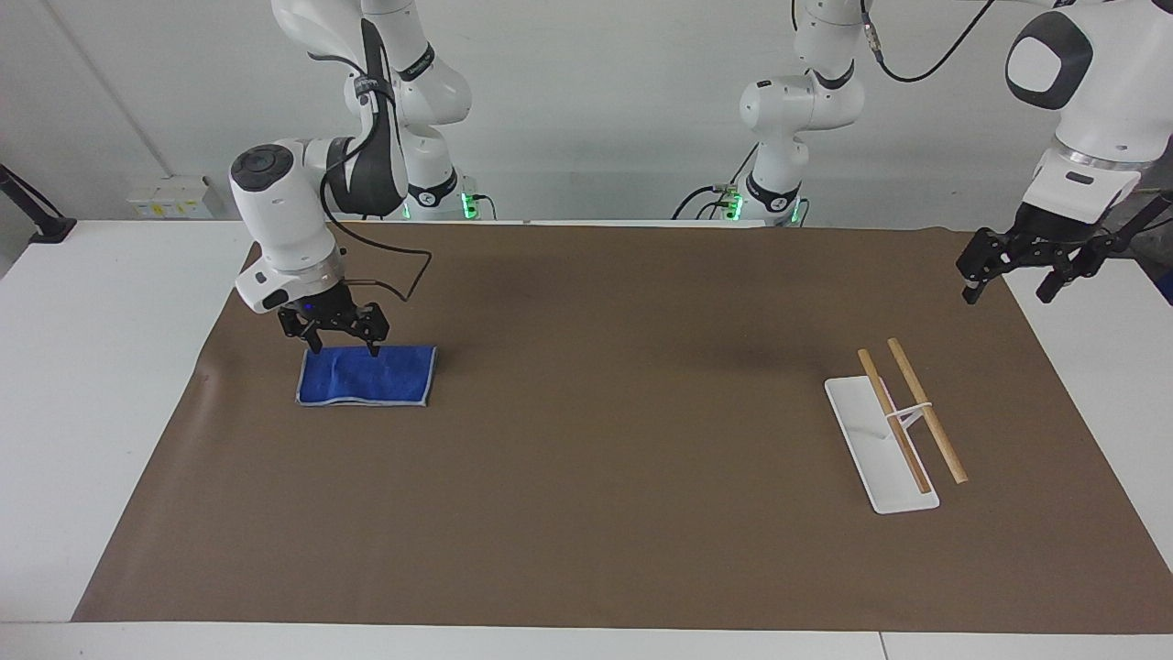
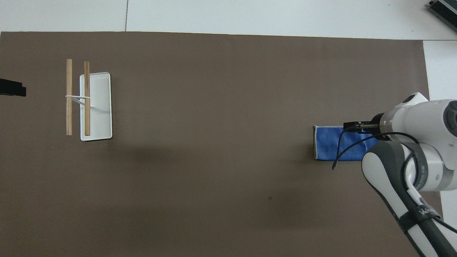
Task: Right arm passes towel to left arm to hang
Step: 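Lower the right gripper onto the blue towel and close on it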
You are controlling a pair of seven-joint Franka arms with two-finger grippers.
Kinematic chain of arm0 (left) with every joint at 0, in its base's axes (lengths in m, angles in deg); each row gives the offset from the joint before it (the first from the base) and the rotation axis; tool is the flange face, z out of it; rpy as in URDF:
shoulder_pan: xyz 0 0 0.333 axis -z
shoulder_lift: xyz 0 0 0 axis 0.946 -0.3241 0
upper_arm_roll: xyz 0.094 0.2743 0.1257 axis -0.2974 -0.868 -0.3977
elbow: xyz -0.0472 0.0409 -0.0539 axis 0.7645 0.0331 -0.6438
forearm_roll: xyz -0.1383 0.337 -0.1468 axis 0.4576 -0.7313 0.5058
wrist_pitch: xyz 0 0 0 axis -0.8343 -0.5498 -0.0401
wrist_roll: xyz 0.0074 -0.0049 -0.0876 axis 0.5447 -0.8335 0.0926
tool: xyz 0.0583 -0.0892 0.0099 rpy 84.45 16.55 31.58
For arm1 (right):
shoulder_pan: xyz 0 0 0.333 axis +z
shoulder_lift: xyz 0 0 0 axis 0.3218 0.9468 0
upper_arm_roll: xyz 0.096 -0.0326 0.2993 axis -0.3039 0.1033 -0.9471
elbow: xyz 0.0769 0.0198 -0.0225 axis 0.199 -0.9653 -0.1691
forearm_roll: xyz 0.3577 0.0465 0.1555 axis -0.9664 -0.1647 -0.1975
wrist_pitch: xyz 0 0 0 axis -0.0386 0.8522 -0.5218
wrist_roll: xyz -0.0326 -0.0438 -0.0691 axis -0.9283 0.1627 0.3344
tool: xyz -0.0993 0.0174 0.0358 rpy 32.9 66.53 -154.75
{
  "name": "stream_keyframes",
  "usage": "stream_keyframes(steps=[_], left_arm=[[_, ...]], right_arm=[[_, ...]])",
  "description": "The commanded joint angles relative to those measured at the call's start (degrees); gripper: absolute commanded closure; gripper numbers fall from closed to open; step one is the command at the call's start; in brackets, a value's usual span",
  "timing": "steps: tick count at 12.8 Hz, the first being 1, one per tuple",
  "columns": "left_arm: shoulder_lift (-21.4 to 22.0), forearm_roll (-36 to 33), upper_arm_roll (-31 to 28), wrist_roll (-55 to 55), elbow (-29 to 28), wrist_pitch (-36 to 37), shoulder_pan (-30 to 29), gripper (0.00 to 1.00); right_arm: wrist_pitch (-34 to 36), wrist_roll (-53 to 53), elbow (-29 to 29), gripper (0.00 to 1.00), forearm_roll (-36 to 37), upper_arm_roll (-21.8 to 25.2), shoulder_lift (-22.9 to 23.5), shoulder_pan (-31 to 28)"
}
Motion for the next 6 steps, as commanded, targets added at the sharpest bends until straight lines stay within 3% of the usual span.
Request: stream_keyframes(steps=[1,6], left_arm=[[1.73,0.72,-0.13,-0.37,-2.08,-0.3,0.0,0.0],[1.73,0.72,-0.13,-0.37,-2.08,-0.3,0.0,0.0]], right_arm=[[-3.4,-1.04,-2.07,0.0,-0.91,-0.23,1.35,-0.8],[-12.19,-1.65,-8.14,0.0,-0.91,-0.23,3.38,-2.21]])
